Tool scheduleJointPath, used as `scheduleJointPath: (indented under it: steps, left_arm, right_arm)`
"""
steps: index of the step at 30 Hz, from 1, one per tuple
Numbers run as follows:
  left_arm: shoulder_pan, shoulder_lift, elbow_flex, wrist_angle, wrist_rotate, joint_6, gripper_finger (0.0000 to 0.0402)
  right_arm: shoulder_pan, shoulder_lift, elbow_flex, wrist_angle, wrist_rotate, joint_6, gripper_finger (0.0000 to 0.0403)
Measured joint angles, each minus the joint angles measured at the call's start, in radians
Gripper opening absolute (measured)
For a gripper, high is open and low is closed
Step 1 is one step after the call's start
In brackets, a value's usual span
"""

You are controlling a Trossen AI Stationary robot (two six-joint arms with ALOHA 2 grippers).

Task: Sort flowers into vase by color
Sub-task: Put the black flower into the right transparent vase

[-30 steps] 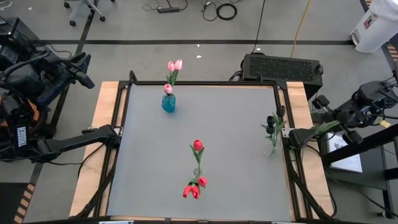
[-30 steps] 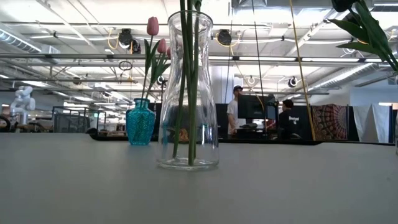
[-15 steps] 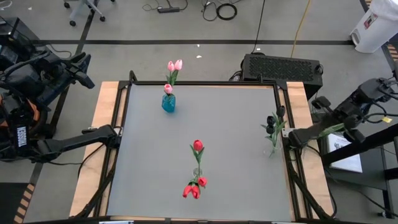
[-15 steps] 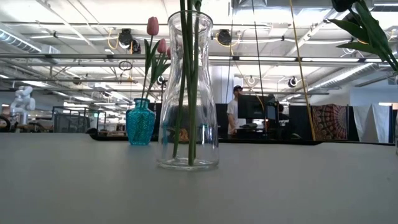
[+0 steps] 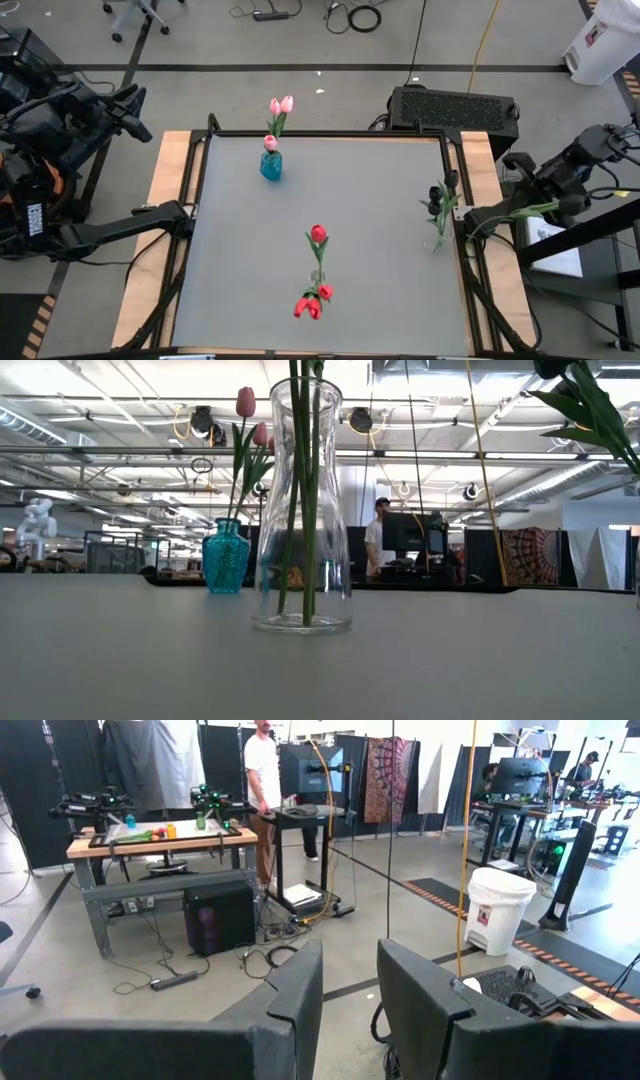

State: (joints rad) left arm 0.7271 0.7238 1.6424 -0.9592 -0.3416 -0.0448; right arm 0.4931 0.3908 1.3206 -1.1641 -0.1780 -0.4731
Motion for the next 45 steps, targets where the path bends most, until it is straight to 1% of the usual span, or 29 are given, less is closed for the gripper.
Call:
scheduleJointPath:
  steps: [7, 11, 18, 24, 28, 31, 35, 37, 45]
  left_arm:
    - [0.000, 0.000, 0.000, 0.000, 0.000, 0.000, 0.0105]
    - [0.000, 0.000, 0.000, 0.000, 0.000, 0.000, 0.0105]
    - [0.000, 0.000, 0.000, 0.000, 0.000, 0.000, 0.0105]
    - [0.000, 0.000, 0.000, 0.000, 0.000, 0.000, 0.0105]
    - [0.000, 0.000, 0.000, 0.000, 0.000, 0.000, 0.0105]
    - [0.000, 0.000, 0.000, 0.000, 0.000, 0.000, 0.0105]
    - [0.000, 0.000, 0.000, 0.000, 0.000, 0.000, 0.0105]
    - [0.000, 0.000, 0.000, 0.000, 0.000, 0.000, 0.0105]
    - [0.000, 0.000, 0.000, 0.000, 0.000, 0.000, 0.0105]
  right_arm:
    - [0.006, 0.000, -0.043, 0.034, -0.011, -0.036, 0.0000]
    - [0.019, 0.000, -0.083, 0.031, -0.008, -0.082, 0.0000]
    - [0.019, 0.000, -0.134, 0.038, -0.004, -0.113, 0.0000]
    - [0.019, 0.000, -0.172, 0.039, 0.056, -0.153, 0.0000]
    - [0.019, -0.001, -0.196, 0.056, 0.056, -0.151, 0.0000]
    - [0.019, -0.017, -0.225, 0.083, 0.059, -0.137, 0.0000]
    - [0.019, -0.065, -0.280, 0.131, 0.108, -0.131, 0.0000]
    - [0.019, -0.093, -0.304, 0.139, 0.109, -0.131, 0.0000]
    - [0.019, -0.149, -0.318, 0.135, 0.108, -0.115, 0.0000]
